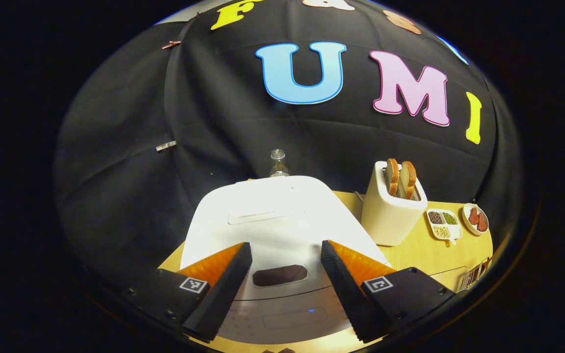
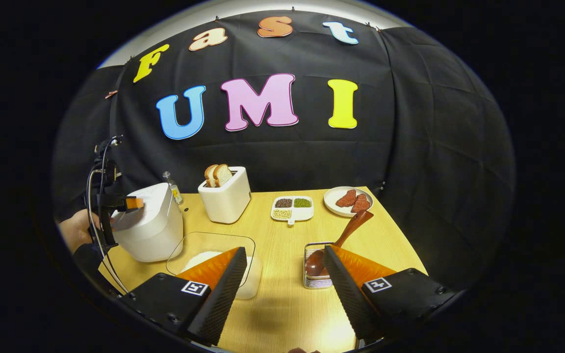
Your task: Close the left gripper, press the button to open the rice cooker; take a wooden spoon from the chopstick holder with the right hand, scoop a spoonful of rice and pour it into the rice cooker, then put the wooden spoon back into the chopstick holder.
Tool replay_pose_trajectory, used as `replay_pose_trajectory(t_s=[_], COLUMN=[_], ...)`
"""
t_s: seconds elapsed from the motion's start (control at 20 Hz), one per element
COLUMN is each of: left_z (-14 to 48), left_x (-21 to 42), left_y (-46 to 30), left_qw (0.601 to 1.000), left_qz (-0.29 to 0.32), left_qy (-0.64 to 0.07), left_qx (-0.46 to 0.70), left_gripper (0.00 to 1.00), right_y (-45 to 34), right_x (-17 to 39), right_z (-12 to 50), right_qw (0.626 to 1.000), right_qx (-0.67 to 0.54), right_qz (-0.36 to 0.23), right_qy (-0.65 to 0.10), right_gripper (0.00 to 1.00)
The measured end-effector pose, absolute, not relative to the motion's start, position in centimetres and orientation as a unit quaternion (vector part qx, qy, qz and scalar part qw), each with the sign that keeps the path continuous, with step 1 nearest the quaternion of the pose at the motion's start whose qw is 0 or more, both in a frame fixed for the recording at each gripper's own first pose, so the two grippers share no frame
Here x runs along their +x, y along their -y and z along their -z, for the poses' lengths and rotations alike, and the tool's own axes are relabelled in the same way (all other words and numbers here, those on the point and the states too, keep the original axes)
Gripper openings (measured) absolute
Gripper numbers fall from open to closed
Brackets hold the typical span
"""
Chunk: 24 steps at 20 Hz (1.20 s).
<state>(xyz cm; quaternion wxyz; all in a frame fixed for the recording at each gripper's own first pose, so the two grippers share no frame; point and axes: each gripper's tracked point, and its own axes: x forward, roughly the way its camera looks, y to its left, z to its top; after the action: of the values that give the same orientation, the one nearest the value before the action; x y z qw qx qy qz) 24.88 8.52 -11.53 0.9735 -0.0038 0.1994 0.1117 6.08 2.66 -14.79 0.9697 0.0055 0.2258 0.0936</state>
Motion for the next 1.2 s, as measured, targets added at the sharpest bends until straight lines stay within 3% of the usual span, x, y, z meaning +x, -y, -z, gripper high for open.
replay_pose_trajectory(t_s=[0.4, 0.45, 0.75, 0.95, 1.2], left_z=[10.5, 9.5, 2.0, -0.7, -0.9], left_x=[23.3, 22.5, 14.7, 9.3, 5.1], left_y=[-8.5, -8.0, -2.8, -0.4, 0.8], left_qw=[0.974, 0.977, 0.991, 0.993, 0.997], left_qz=[-0.122, -0.124, -0.098, -0.09, -0.061], left_qy=[-0.189, -0.173, -0.087, -0.067, -0.038], left_qx=[-0.005, -0.011, -0.014, -0.023, 0.039], left_gripper=[1.0, 0.96, 0.97, 0.96, 0.97], right_y=[-1.4, -1.1, -0.1, -0.1, 0.3], right_x=[7.0, 7.3, 9.4, 10.0, 7.3], right_z=[14.3, 14.2, 11.6, 7.1, 2.2], right_qw=[0.971, 0.971, 0.974, 0.978, 0.99], right_qx=[0.013, 0.015, 0.021, 0.008, 0.023], right_qz=[-0.106, -0.107, -0.131, -0.152, -0.105], right_qy=[-0.216, -0.212, -0.186, -0.141, -0.095], right_gripper=[0.99, 0.99, 0.99, 0.99, 0.98])
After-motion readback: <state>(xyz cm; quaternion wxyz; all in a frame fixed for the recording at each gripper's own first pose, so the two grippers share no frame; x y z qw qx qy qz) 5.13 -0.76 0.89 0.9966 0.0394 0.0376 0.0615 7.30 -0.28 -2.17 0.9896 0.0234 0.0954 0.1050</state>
